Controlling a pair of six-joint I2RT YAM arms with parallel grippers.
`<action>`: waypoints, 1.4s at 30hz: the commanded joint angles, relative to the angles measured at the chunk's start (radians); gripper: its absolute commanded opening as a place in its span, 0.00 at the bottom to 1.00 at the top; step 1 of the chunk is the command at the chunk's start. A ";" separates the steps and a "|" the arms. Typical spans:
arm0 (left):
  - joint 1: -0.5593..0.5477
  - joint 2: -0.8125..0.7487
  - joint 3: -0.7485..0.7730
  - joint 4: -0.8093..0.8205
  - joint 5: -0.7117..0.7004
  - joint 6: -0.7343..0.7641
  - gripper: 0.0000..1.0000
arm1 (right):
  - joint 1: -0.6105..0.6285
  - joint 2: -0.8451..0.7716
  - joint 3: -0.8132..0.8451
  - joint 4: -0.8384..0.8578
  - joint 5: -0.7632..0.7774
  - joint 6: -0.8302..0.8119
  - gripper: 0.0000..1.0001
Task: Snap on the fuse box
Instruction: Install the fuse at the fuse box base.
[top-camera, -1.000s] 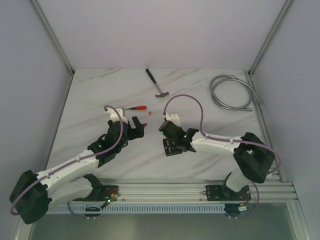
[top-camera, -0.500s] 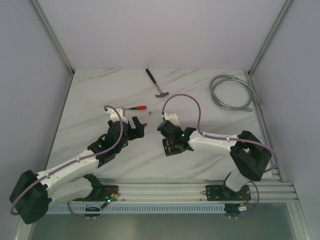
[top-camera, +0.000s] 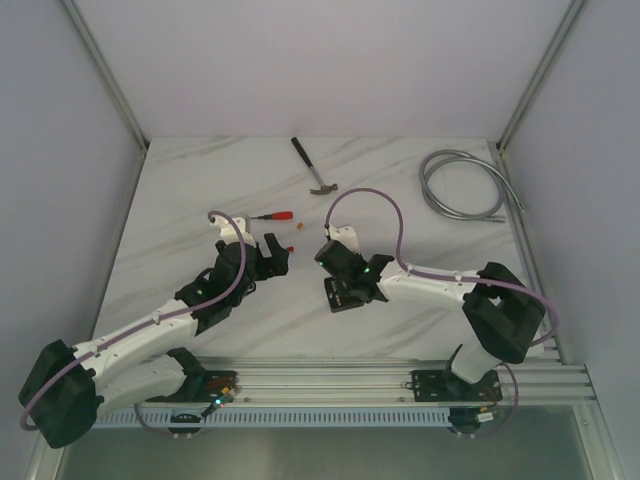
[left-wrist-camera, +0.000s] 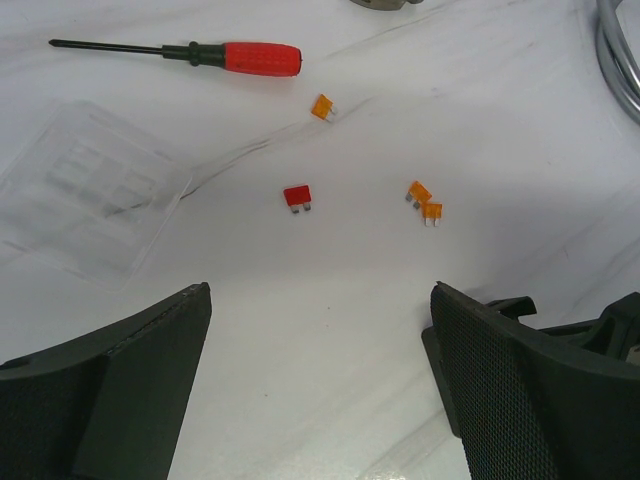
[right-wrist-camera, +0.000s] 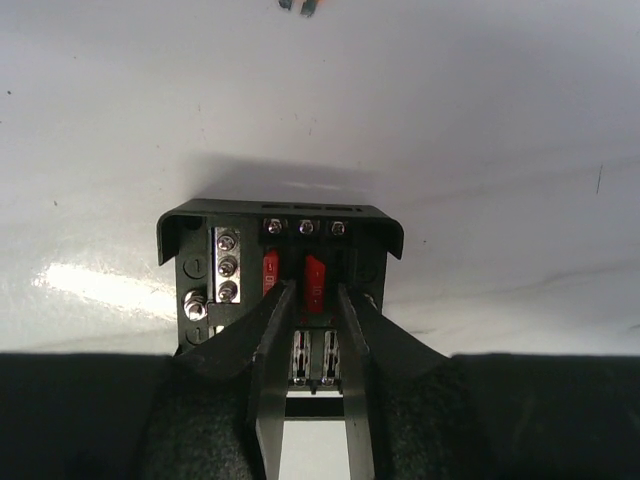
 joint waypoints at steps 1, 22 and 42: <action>0.005 -0.010 -0.008 -0.013 0.009 -0.010 1.00 | 0.007 -0.042 0.016 -0.019 -0.011 0.016 0.32; 0.007 -0.008 -0.006 -0.014 0.014 -0.004 1.00 | -0.076 -0.058 0.055 -0.029 -0.135 -0.047 0.29; 0.013 -0.001 -0.006 -0.013 0.018 -0.007 1.00 | -0.087 0.004 0.067 -0.031 -0.167 -0.046 0.16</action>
